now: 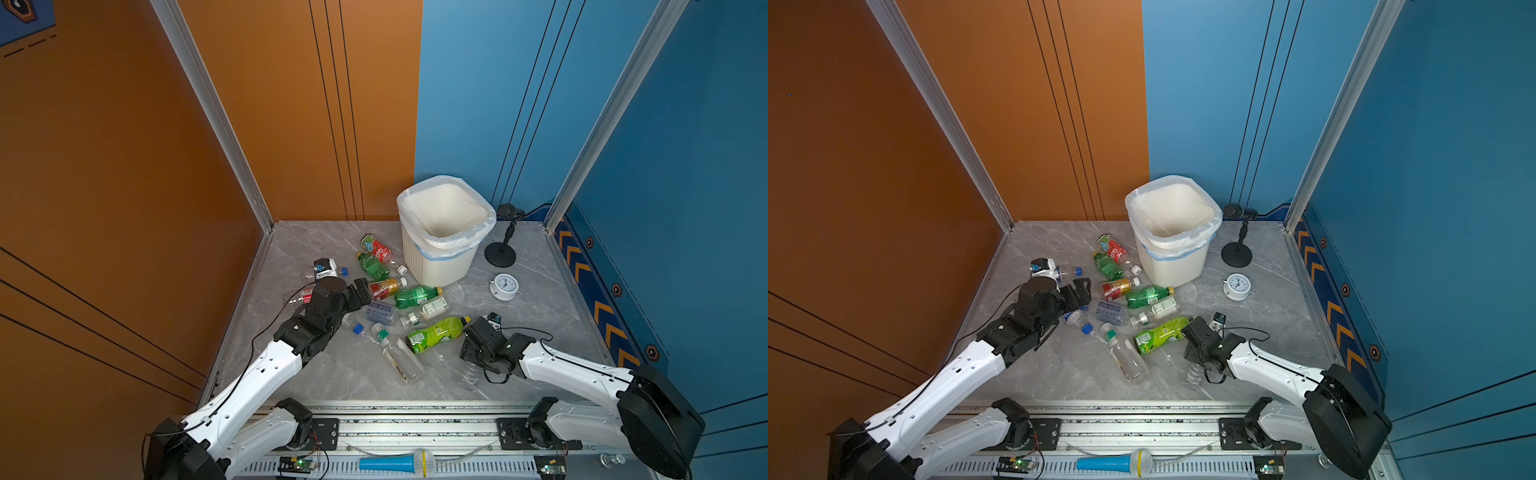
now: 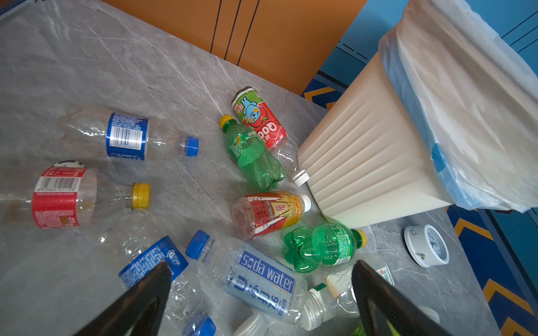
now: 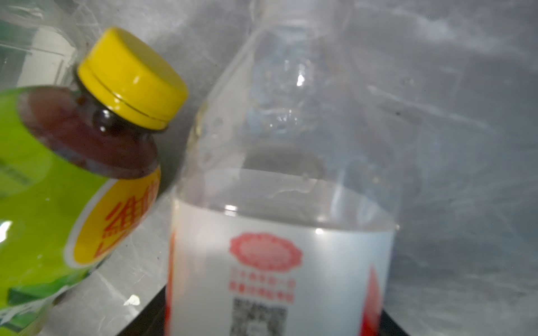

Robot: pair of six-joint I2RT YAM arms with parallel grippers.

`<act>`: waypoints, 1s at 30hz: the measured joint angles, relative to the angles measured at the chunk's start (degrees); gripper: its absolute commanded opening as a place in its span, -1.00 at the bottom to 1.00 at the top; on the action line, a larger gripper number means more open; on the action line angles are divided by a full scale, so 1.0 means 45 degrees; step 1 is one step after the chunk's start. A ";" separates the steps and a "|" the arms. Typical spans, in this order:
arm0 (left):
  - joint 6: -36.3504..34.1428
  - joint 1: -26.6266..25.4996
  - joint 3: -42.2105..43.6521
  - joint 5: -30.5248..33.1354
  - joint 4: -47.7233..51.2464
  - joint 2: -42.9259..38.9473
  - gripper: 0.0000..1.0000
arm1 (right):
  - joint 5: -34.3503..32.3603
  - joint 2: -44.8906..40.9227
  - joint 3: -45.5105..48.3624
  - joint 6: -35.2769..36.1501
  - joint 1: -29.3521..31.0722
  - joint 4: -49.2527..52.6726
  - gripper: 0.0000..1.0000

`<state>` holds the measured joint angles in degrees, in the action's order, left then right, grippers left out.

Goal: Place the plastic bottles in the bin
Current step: 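Lift the red-labelled water bottle with the right gripper and drop it into the bin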

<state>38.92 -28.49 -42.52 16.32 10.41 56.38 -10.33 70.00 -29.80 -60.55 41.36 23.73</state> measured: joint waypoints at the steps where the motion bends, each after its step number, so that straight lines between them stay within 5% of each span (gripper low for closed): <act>1: 0.0039 0.0049 0.0068 0.0000 0.0044 -0.0058 0.95 | -0.0039 0.0010 -0.0005 0.0005 0.0000 -0.0068 0.22; 12: 0.0709 0.0675 0.0675 -0.0146 0.0155 -0.0272 0.95 | -0.1302 -0.1948 -0.0845 0.0573 -0.0301 0.1010 0.14; 20: 0.1156 0.0942 0.1137 -0.0340 0.0155 -0.0466 0.95 | -0.3449 -0.4201 -0.4260 0.3279 -0.1700 0.2171 0.13; 30: 0.1763 0.1166 0.1821 -0.0452 0.0437 -0.1103 0.95 | -0.4386 -0.0957 -0.9661 0.7927 -0.1817 -0.0748 0.15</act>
<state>46.85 -23.24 -34.33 14.28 12.38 51.42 -30.06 65.69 -73.28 -24.88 33.19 20.36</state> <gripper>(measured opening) 0.976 0.576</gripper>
